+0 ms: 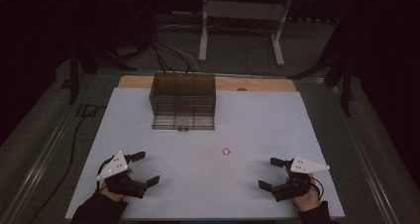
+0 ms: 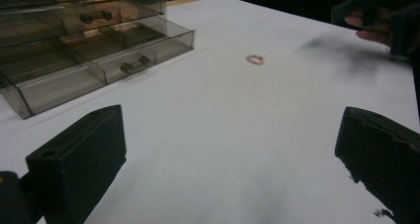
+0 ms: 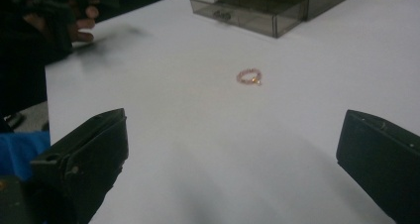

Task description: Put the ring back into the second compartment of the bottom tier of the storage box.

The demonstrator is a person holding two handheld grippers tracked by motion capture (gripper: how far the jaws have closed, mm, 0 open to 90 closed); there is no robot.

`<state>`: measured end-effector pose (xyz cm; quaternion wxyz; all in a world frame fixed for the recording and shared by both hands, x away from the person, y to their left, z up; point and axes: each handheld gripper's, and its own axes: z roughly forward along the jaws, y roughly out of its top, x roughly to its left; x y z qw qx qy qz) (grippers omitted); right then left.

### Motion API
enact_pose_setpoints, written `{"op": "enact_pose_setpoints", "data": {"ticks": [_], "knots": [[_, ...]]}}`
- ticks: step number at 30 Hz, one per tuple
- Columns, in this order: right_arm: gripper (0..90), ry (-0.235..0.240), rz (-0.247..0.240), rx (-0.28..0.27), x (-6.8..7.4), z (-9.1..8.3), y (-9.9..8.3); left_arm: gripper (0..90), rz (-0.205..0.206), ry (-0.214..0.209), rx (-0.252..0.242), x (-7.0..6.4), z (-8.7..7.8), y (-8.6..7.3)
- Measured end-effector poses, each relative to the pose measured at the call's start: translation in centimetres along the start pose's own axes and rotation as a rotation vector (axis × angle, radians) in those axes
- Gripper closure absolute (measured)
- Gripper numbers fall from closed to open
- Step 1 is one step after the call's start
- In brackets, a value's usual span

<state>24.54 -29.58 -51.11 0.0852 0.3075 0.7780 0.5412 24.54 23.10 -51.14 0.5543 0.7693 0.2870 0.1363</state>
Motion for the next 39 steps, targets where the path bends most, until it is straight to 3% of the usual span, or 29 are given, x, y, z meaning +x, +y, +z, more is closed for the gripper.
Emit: {"op": "enact_pose_setpoints", "data": {"ticks": [9,17,27,39], "knots": [[0.0,0.011,-0.030,0.031,0.2,0.5,-0.2,0.5,0.020,-0.012,0.014,-0.3,0.4,0.2],[0.0,0.034,-0.047,0.062,0.9,0.8,0.0,0.5,0.018,-0.020,-0.010,-0.3,0.1,0.2],[0.0,0.059,-0.032,0.023,2.0,0.7,1.0,0.5,0.009,-0.037,-0.022,-0.2,0.1,0.1],[0.0,0.060,-0.052,-0.006,2.8,0.3,2.6,0.5,0.009,-0.034,-0.024,-0.2,0.2,0.1]]}}
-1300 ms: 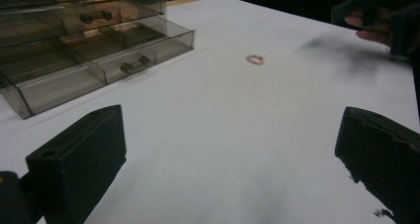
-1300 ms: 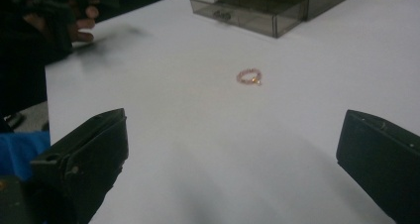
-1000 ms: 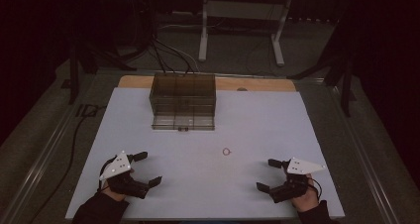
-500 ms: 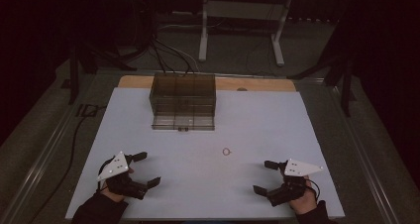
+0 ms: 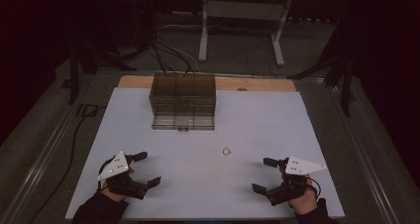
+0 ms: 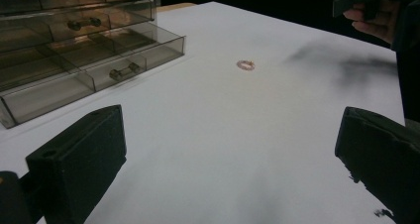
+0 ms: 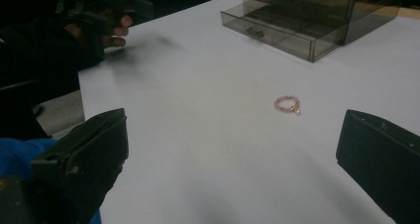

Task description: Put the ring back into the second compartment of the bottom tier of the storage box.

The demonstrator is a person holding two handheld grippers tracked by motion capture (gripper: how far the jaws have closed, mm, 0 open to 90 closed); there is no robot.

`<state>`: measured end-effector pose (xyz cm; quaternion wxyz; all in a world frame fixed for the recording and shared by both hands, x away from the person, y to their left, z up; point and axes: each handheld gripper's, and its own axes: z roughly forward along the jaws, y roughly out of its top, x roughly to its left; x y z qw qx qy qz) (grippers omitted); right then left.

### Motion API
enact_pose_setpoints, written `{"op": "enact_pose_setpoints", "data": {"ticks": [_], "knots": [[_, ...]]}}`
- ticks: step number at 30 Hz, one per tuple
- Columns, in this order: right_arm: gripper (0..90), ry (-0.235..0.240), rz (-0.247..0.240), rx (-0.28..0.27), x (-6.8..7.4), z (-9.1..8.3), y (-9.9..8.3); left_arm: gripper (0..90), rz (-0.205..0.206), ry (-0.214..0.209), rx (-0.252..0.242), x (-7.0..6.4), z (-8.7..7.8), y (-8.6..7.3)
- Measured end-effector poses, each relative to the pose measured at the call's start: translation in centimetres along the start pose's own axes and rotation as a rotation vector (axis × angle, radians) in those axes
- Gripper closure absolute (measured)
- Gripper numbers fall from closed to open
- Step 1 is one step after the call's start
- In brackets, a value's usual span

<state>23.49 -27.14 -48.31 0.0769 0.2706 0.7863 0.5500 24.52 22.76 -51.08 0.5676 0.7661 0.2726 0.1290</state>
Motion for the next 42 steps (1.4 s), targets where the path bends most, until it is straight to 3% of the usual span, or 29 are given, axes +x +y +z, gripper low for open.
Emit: {"op": "enact_pose_setpoints", "data": {"ticks": [22,30,42], "knots": [[0.0,-0.009,0.019,-0.029,-0.5,0.5,2.0,0.5,0.000,-0.003,0.002,0.1,0.0,0.0],[0.0,-0.019,0.012,-0.030,-1.0,1.8,3.0,0.5,-0.009,-0.008,-0.005,0.1,0.1,0.0],[0.0,0.007,0.011,-0.012,-1.5,3.3,3.9,0.6,-0.011,-0.010,-0.005,0.1,0.1,0.0]]}}
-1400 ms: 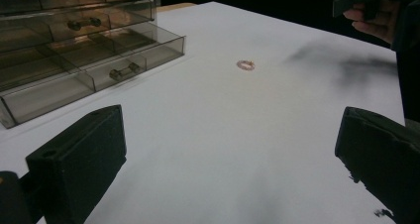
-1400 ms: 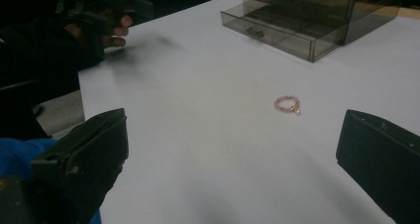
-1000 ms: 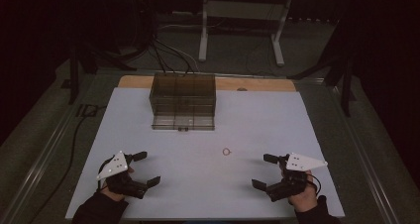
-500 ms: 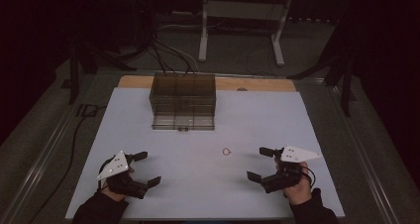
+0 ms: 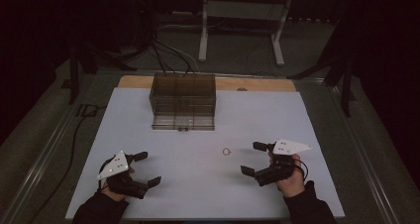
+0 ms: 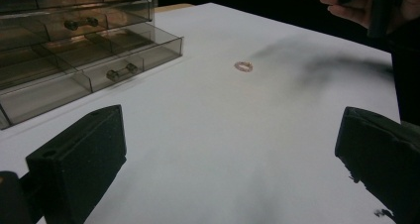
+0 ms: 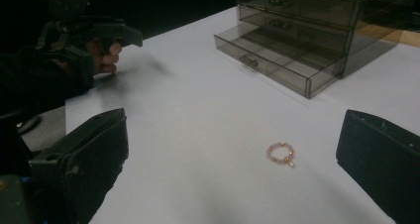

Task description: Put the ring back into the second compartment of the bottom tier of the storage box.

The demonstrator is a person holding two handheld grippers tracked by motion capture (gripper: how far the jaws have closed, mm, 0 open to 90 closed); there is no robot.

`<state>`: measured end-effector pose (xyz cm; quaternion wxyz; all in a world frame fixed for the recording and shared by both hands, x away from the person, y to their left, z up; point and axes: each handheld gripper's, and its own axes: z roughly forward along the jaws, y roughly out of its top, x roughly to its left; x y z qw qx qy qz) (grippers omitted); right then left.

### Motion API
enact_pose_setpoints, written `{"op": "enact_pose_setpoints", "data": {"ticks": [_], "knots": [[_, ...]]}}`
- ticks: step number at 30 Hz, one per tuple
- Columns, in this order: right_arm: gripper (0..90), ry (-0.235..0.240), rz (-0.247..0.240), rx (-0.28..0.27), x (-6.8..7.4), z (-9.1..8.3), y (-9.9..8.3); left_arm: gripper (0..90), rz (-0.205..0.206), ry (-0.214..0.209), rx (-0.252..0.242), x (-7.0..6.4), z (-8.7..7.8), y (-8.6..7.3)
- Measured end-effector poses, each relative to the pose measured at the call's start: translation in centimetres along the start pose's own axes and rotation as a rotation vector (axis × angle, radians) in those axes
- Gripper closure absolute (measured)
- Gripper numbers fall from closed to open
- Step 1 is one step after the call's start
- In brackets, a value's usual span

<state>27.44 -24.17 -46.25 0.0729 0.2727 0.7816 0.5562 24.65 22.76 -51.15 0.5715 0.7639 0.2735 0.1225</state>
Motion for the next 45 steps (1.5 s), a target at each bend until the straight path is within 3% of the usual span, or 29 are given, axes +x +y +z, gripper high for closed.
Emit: {"op": "enact_pose_setpoints", "data": {"ticks": [31,33,45], "knots": [[0.0,-0.035,0.023,0.060,-1.9,3.8,0.5,0.6,0.006,-0.008,0.009,0.0,0.1,0.0],[5.0,-0.044,0.026,0.064,-2.1,4.1,0.4,0.5,0.003,-0.008,0.008,0.0,0.1,0.0],[9.3,-0.053,0.037,0.089,-2.7,5.4,0.4,0.5,0.001,-0.009,0.005,0.1,0.1,0.0]]}}
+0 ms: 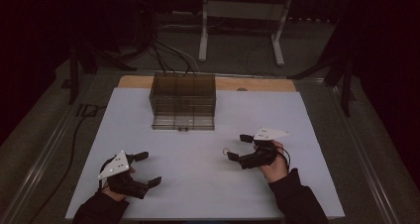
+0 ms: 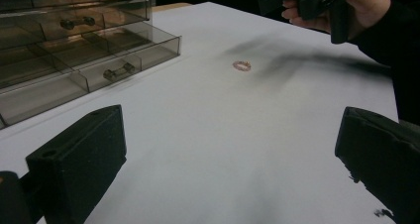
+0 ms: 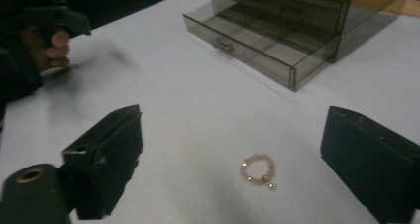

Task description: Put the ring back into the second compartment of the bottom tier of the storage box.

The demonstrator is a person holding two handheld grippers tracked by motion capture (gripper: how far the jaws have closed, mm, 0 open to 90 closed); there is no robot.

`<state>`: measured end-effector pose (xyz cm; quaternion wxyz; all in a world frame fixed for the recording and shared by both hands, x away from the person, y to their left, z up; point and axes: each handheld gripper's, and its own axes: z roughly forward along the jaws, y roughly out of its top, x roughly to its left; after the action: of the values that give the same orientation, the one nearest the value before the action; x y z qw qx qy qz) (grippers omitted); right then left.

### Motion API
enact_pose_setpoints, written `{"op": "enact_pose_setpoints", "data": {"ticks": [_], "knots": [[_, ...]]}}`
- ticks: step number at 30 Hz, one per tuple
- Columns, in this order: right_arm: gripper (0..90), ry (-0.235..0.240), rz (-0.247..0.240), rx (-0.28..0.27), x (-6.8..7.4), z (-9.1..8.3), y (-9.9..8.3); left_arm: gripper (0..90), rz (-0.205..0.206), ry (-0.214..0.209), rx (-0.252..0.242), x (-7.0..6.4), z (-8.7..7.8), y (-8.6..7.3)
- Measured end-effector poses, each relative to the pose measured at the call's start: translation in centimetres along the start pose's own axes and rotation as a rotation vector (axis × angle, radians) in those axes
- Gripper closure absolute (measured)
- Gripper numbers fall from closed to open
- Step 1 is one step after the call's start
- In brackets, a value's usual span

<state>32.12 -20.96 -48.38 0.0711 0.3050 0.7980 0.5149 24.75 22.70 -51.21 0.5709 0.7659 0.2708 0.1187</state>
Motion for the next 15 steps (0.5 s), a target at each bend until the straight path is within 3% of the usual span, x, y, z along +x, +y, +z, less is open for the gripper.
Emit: {"op": "enact_pose_setpoints", "data": {"ticks": [5,9,15], "knots": [[13.7,-0.049,-0.010,0.041,-0.1,0.7,0.0,0.5,-0.002,-0.001,-0.002,0.0,0.0,0.0],[14.1,-0.029,0.011,0.060,-0.5,1.3,-0.2,0.5,0.000,-0.002,-0.004,0.0,0.0,0.0],[14.9,-0.044,0.020,0.082,-1.0,1.9,-0.1,0.6,-0.003,-0.003,-0.005,0.0,0.0,0.0]]}}
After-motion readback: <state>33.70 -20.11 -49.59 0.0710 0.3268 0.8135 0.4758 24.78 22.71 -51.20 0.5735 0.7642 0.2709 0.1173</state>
